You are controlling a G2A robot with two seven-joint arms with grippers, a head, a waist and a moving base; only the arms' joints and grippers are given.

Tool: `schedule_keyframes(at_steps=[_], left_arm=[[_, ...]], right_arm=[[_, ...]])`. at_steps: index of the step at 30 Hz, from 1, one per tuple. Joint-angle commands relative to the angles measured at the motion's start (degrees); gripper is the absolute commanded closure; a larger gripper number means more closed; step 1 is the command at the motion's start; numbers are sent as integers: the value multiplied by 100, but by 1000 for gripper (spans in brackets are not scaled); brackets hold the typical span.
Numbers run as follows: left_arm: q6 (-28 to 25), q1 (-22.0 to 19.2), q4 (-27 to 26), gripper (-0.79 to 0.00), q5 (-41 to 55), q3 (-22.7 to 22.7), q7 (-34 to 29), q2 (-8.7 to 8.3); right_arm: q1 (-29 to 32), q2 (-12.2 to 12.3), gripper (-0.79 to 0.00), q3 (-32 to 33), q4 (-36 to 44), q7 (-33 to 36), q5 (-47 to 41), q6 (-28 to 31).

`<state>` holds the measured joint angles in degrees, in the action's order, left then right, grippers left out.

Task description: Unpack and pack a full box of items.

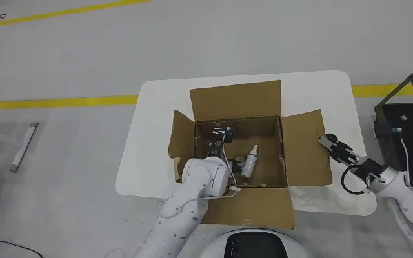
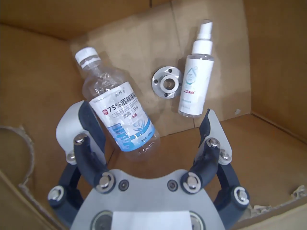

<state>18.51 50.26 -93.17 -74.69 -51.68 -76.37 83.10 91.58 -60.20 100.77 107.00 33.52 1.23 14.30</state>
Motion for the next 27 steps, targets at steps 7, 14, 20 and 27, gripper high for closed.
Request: schedule_keyframes(at_steps=[7,14,20,27], left_arm=[[521,-337,567,-785,-330,153,-394,134],[586,-403,979,-785,-477,175,-354,225],[625,-388,1214,-677,-584,142,-315,295],[626,-365,1424,-570,-652,131,-314,374]], right_arm=[[24,3,0,19,21,-27,14,10],[31,6,0,35,16,-31,30,18],[24,9,0,29,-17,-21,36,27],[15,10,0,15,-36,-35,28,43]])
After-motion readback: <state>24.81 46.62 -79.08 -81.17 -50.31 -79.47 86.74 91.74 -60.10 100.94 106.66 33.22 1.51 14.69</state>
